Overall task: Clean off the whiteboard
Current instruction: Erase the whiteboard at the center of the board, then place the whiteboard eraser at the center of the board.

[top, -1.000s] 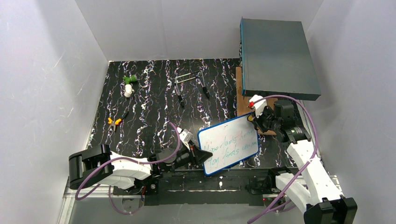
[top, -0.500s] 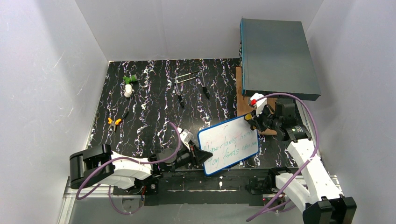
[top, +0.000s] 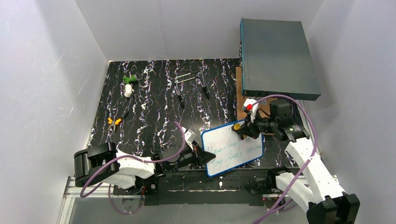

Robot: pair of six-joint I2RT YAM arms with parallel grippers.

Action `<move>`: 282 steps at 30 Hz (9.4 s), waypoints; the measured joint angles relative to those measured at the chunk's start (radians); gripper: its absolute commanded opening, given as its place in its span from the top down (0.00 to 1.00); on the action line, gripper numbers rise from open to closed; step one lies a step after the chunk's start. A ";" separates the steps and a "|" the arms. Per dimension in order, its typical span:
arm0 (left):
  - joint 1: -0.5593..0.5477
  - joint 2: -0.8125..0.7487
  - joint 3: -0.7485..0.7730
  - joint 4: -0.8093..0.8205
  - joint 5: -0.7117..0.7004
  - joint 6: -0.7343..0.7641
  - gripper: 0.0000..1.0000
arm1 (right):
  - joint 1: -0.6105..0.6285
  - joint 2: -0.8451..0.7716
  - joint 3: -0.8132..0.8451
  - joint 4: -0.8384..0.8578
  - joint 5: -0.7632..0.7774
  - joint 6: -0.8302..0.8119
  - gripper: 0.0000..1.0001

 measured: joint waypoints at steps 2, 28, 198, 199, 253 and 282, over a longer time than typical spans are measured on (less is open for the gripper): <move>0.000 0.000 0.002 -0.003 -0.002 -0.009 1.00 | 0.005 -0.014 -0.001 0.014 0.070 0.039 0.99; 0.000 -0.066 -0.021 -0.054 -0.021 -0.036 1.00 | -0.171 -0.100 -0.133 -0.058 0.297 -0.307 0.99; 0.014 -0.162 0.001 -0.194 0.037 0.025 1.00 | -0.124 -0.114 -0.057 -0.014 0.586 0.005 0.99; 0.014 -0.161 0.001 -0.193 0.037 0.025 1.00 | -0.121 -0.114 -0.057 -0.019 0.586 -0.013 0.99; 0.017 -0.249 -0.039 -0.235 0.054 0.061 1.00 | 0.019 -0.095 0.032 -0.309 0.308 -0.147 0.99; 0.279 -0.921 -0.047 -0.868 -0.011 0.306 1.00 | -0.051 -0.117 0.025 -0.455 -0.032 -0.294 0.99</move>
